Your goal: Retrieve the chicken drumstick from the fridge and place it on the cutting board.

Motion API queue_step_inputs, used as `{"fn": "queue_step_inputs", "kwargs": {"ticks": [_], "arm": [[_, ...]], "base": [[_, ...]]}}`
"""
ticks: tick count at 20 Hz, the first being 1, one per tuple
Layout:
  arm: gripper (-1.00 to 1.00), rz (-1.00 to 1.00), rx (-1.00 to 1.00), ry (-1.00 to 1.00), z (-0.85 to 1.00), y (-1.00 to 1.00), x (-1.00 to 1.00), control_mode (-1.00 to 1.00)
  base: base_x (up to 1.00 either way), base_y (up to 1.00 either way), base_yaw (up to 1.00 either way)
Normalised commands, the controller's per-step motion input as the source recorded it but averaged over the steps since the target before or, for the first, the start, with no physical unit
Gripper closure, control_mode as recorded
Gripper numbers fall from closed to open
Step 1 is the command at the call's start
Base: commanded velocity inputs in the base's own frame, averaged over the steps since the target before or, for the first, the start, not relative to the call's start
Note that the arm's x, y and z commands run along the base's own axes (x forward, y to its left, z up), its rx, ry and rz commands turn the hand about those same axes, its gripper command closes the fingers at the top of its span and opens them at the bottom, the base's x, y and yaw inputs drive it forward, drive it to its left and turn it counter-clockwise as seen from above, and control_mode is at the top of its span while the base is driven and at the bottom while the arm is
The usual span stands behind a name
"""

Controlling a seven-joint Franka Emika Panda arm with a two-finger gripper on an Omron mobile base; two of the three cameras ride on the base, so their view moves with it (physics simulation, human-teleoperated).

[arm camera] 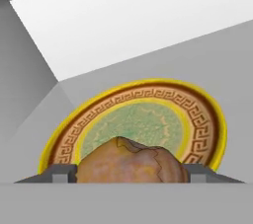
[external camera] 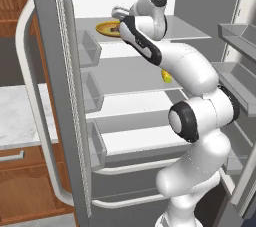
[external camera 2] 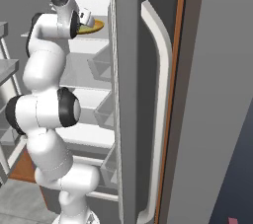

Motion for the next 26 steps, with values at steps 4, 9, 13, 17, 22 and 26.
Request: {"fn": "queue_step_inputs", "kwargs": {"ticks": [4,9,13,17,22,26], "arm": [[1.00,-0.02,0.00,-0.03,0.34,-0.01,-0.44,-1.00],[1.00,-0.04,0.00,0.00,0.35,-0.02,-0.40,-1.00],[1.00,-0.04,0.00,0.00,0.19,-0.06,-0.57,-1.00],[1.00,-0.03,0.00,-0.08,-0.11,-0.09,-0.78,-1.00],[1.00,-0.04,0.00,-0.10,-0.15,-0.19,-0.87,-1.00],[1.00,-0.06,0.00,-0.01,0.00,-0.29,-0.90,-1.00]], "base": [[0.00,0.00,0.00],[0.00,0.00,0.00],[0.00,0.00,0.00],[0.00,0.00,0.00],[0.00,0.00,0.00],[0.00,0.00,0.00]]}}
